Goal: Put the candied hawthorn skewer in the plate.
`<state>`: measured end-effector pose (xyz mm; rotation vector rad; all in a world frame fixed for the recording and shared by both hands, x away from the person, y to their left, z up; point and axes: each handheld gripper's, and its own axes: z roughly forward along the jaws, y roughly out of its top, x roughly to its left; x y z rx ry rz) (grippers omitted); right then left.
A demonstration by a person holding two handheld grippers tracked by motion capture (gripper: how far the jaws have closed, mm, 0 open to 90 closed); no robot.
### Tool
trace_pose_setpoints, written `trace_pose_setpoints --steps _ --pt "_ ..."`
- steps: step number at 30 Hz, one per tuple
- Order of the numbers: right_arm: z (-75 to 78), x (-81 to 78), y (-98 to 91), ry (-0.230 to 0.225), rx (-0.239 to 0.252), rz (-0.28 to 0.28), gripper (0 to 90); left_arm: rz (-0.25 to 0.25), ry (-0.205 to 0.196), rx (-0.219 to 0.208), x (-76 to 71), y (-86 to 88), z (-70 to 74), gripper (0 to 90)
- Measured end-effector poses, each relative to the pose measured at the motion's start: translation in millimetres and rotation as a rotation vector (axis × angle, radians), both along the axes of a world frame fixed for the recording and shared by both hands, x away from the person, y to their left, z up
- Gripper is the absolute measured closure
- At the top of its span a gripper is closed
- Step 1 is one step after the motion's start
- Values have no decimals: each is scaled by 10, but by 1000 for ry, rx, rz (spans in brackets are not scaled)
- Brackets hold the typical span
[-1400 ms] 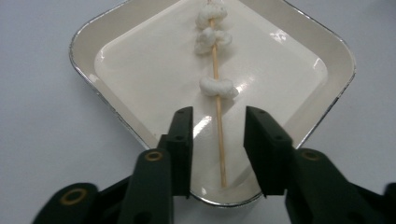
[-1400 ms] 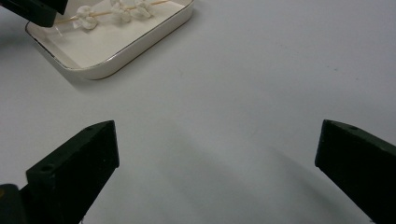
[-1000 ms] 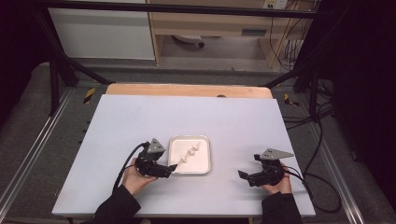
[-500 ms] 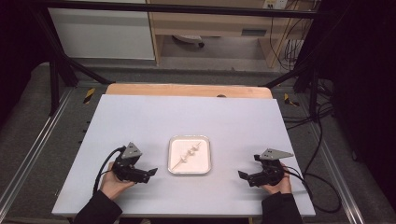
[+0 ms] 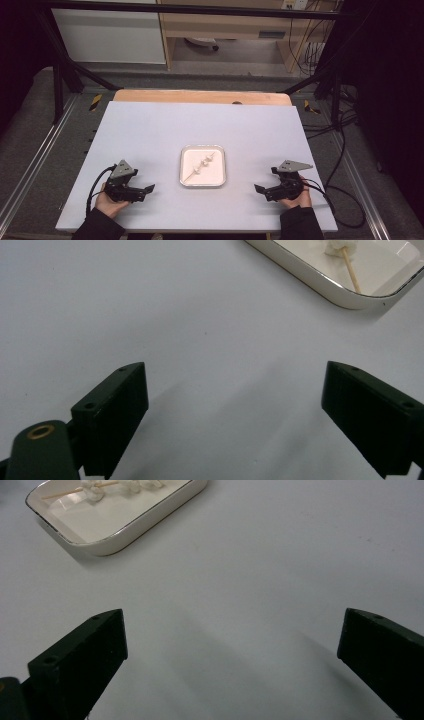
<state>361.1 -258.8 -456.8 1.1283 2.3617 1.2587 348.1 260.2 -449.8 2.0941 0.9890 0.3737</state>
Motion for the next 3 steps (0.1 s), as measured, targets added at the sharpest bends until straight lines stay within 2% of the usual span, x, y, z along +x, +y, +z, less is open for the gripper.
trace_pose_setpoints --steps 3 --pt "-4 0 4 4 -2 1 4 -3 2 -3 -2 -1 -11 113"
